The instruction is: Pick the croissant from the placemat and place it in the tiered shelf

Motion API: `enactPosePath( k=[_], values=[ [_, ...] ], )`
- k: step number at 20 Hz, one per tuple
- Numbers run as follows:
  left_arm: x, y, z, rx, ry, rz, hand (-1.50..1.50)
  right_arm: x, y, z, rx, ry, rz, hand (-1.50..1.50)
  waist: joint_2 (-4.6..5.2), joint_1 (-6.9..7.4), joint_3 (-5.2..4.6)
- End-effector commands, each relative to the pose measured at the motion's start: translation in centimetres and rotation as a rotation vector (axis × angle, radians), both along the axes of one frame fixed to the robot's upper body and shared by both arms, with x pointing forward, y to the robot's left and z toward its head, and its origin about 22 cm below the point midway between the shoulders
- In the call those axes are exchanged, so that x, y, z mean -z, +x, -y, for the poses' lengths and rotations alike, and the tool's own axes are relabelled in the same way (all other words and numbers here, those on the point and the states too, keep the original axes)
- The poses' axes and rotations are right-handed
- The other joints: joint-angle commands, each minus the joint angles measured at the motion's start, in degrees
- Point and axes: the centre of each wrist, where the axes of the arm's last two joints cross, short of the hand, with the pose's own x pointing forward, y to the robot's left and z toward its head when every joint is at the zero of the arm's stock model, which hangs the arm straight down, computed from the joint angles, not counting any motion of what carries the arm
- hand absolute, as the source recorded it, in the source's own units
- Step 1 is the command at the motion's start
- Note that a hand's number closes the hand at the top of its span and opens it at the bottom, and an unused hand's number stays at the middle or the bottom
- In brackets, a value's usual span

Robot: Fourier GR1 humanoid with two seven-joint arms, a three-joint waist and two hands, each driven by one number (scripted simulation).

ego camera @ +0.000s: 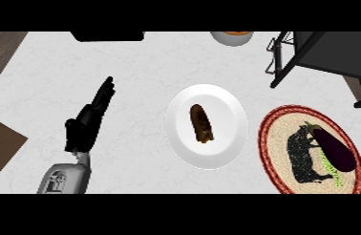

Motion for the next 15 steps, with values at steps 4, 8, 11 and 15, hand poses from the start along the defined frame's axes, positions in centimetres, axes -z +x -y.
enactPosePath(
  k=[4, 8, 11, 15],
  values=[
    [-0.3, 1.1, -1.9, -0.063, 0.004, -0.004, 0.00, -0.8, -7.8, 4.8, 0.022, 0.140, -0.138, -1.50, -0.22, -2.36, 0.02],
    [-0.9, -0.7, -1.8, -0.026, -0.006, -0.018, 0.00, -0.8, -13.3, 6.4, 0.001, 0.133, -0.231, -1.50, -0.58, -2.19, 0.09],
    [-0.6, -1.1, 0.3, -0.034, 0.005, -0.015, 0.00, 0.3, -16.7, 7.7, 0.012, 0.105, -0.287, -1.50, -0.22, -1.44, 0.11],
    [0.3, -0.6, -0.7, -0.020, -0.024, -0.015, 0.00, 1.9, -22.3, 8.8, -0.035, 0.132, -0.272, -1.50, -0.10, -1.71, 0.07]
  ],
)
